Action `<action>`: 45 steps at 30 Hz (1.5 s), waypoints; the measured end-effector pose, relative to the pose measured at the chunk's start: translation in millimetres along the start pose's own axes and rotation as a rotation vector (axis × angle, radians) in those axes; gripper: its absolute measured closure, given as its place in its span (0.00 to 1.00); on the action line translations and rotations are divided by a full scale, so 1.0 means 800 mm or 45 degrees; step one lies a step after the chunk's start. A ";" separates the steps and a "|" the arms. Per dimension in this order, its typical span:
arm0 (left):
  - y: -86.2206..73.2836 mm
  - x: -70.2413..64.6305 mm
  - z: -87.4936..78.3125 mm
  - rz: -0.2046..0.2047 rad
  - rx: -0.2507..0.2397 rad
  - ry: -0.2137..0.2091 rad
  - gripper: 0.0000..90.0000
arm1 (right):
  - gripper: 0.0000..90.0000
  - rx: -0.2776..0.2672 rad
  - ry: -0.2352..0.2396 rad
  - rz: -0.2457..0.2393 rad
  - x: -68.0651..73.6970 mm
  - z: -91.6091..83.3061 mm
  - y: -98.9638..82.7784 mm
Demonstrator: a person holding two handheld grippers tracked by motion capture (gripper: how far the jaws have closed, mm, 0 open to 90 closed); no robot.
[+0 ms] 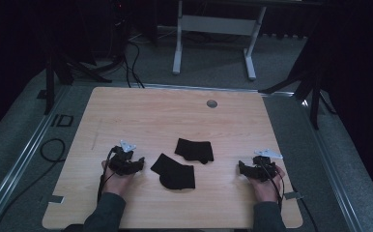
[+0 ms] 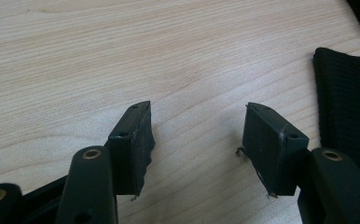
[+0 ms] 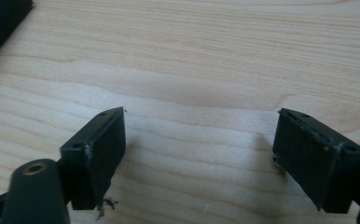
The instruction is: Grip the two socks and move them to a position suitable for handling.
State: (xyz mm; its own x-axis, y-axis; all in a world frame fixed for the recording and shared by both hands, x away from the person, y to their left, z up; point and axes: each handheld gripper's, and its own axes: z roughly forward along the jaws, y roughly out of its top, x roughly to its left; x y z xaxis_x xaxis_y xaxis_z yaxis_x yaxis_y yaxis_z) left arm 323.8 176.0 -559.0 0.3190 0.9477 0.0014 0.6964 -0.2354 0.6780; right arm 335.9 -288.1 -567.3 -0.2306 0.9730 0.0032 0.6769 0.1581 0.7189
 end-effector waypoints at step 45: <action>0.001 -0.004 -0.001 0.016 0.012 -0.010 0.49 | 1.00 0.031 0.281 -0.319 0.097 -0.049 0.020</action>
State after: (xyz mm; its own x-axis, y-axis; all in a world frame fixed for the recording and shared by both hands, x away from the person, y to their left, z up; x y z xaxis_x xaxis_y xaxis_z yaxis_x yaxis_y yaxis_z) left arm 323.1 172.6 -558.1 0.3327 0.9430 0.0039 0.6983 -0.2492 0.6711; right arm 301.3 -216.5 -528.0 -0.5359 0.8440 -0.0189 0.5962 0.3942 0.6995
